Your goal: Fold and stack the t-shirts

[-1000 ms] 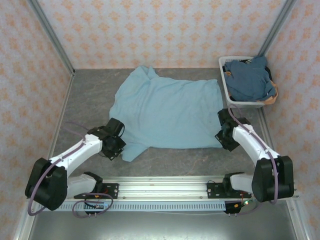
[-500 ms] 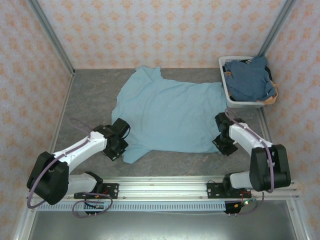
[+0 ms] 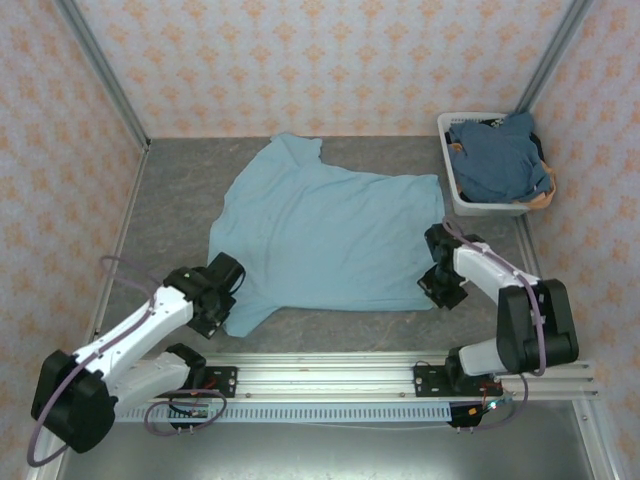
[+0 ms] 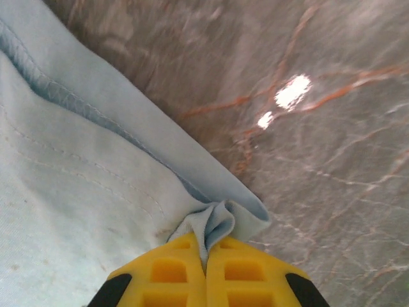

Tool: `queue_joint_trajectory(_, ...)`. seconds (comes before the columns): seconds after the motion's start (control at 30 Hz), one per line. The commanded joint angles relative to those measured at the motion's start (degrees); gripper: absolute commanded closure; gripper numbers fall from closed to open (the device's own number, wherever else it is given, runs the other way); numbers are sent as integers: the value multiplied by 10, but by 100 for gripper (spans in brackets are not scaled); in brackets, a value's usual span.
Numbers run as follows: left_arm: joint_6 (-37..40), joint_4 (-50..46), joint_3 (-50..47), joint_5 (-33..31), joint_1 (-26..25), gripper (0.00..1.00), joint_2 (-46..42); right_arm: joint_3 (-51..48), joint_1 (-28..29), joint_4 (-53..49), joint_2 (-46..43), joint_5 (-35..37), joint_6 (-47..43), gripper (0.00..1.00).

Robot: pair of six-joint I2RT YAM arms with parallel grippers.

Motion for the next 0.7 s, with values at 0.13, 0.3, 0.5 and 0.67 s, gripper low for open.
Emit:
queue_joint_trajectory(0.13,-25,10,-10,-9,-6,100,44,17,15,1,21,-6,-14,100)
queue_joint_trajectory(0.3,35,56,47,-20,-26,100,125,25,14,-59,-27,73,6,100)
queue_joint_trajectory(0.5,161,71,184,-78,-14,100,227,41,15,-13,-28,49,-8,100)
queue_joint_trajectory(0.67,270,95,301,-70,38,100,363,78,16,31,20,34,-15,100)
